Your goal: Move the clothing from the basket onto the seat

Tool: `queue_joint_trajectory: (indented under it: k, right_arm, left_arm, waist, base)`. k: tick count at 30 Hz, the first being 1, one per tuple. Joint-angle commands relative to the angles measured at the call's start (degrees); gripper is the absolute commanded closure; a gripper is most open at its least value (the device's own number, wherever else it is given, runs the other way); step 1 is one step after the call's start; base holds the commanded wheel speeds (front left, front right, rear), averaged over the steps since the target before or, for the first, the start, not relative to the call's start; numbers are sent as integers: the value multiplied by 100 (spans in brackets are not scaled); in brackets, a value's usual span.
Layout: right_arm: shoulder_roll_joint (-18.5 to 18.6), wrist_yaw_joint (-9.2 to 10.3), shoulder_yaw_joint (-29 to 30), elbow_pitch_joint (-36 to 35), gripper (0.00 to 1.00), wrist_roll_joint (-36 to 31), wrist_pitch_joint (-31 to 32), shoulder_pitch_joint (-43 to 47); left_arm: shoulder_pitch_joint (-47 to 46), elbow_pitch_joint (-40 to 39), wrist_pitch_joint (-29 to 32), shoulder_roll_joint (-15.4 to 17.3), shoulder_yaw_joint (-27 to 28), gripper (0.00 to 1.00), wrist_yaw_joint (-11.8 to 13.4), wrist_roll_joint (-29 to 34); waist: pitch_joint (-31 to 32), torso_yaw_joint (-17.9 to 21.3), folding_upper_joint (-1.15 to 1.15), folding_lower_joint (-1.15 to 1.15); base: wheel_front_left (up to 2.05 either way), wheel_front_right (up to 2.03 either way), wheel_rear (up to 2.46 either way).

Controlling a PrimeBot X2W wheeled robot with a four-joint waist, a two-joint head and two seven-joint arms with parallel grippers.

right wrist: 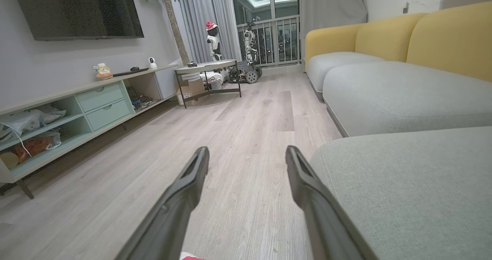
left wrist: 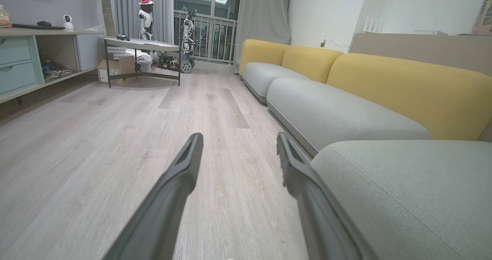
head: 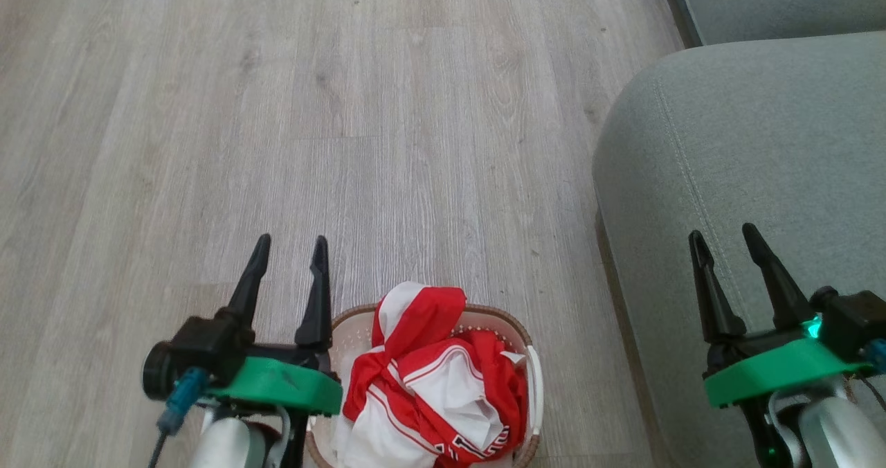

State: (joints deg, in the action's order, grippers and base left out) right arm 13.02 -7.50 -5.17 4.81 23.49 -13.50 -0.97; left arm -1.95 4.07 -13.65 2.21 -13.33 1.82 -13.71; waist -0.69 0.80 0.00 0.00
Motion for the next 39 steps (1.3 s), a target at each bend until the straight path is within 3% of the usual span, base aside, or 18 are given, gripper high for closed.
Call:
queue_joint_trajectory:
  k: [1, 27, 39]
  right_arm:
    - [178, 1, -128, -259, 0, -210, -113, -290]
    - [233, 1, -173, -268, 0, -284, -150, -341]
    - [495, 1, -117, -456, 0, -82, -150, -564]
  left_arm:
    - [-310, -267, -98, 65, 96, 0, 48, 244]
    - [-307, -204, -135, 66, 34, 0, 96, 299]
    - [-604, 68, -135, 66, -290, 0, 278, 120]
  waist:
    - [-6, -2, 0, 0]
    - [-41, 90, 0, 0]
    - [-557, 213, 0, 0]
  base:
    - [0, 0, 0]
    - [0, 0, 0]
    - [0, 0, 0]
